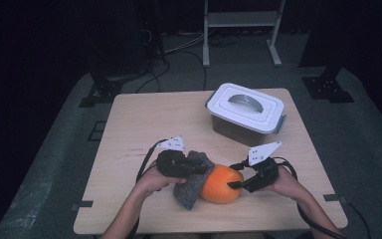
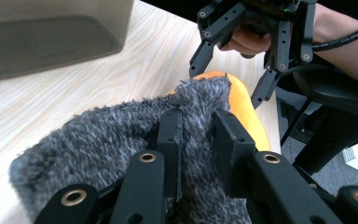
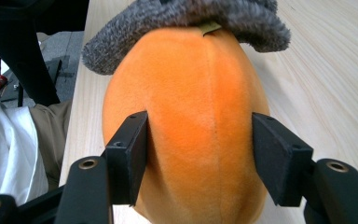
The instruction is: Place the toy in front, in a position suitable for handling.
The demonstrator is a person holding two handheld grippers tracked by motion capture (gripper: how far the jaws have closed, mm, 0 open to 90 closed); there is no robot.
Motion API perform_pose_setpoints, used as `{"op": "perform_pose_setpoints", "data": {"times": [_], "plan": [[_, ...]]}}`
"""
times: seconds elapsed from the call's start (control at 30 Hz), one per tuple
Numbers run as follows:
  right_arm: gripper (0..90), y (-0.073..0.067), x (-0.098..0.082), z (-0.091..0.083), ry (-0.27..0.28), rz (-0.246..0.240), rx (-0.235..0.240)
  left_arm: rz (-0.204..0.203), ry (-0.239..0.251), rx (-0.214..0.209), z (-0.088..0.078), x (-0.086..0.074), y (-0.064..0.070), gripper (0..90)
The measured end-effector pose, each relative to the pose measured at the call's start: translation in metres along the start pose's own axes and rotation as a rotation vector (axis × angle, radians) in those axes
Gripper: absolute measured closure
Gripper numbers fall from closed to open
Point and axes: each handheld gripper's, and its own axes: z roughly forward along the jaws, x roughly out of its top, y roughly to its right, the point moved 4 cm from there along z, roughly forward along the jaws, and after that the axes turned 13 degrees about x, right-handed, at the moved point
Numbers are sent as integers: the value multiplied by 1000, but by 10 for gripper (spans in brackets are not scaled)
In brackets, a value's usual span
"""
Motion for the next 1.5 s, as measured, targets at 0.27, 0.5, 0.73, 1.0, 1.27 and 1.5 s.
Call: {"op": "perform_pose_setpoints", "data": {"times": [0.27, 0.5, 0.73, 1.0, 1.27, 1.5], "plan": [[248, -4, 5, 0, -18, 44, -3, 3, -3, -13, 8, 4, 4, 732], [268, -8, 23, 13, -61, 1, -22, 21, -11, -6, 9, 6, 6, 732], [386, -10, 11, 12, -39, -23, -7, -10, 0, -7, 1, -5, 0, 733], [407, -14, 0, 6, -19, -36, -7, -18, -5, -15, 2, -6, -1, 733], [419, -18, 9, 17, -33, -80, 2, 30, 14, -51, 5, 15, 13, 733], [374, -19, 17, 23, -44, -90, -9, 65, -38, -21, 10, 10, 15, 733]]}}
